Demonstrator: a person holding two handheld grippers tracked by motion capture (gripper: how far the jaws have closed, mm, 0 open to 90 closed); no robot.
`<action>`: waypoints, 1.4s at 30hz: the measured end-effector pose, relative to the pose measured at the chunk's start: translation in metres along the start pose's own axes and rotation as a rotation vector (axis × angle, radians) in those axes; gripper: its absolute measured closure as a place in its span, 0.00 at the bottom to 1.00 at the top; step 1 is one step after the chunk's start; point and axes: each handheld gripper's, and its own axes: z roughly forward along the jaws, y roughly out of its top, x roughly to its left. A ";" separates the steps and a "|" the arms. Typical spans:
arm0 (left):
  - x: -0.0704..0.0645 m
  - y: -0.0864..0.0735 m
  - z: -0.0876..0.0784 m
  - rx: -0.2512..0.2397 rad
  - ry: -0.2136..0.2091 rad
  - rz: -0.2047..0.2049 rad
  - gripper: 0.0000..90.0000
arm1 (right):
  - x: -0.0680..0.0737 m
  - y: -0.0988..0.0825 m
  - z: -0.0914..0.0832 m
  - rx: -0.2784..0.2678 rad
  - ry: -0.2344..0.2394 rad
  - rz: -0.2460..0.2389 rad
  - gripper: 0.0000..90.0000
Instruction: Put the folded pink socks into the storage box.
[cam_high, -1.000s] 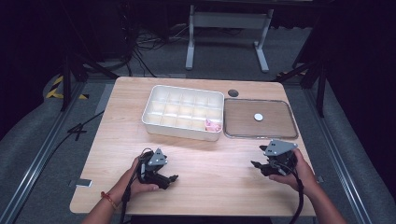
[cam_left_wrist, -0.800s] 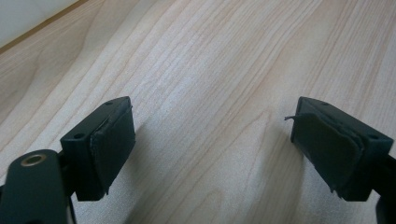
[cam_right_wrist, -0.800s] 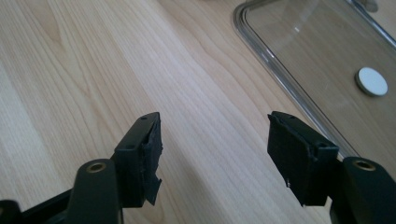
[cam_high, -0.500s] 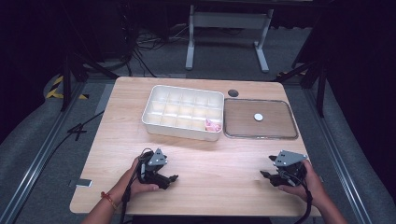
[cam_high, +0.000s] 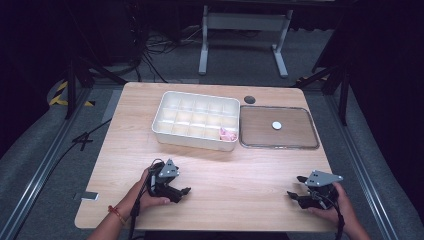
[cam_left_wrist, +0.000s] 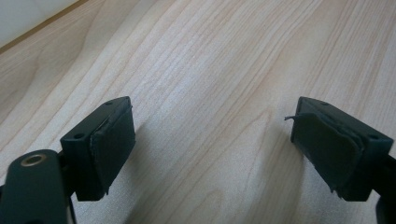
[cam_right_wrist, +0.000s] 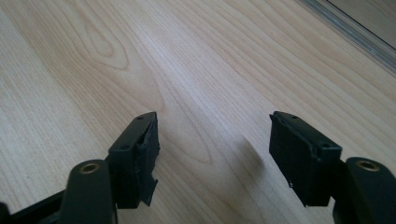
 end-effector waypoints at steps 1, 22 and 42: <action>0.000 0.000 0.000 0.000 0.000 0.000 0.15 | -0.001 -0.002 -0.001 -0.008 0.004 0.014 0.38; 0.000 0.001 0.001 0.001 0.001 0.001 0.15 | -0.010 -0.024 -0.002 -0.098 0.034 0.151 0.31; 0.000 0.001 0.001 0.002 -0.002 0.002 0.15 | -0.008 -0.025 -0.003 -0.098 0.017 0.165 0.31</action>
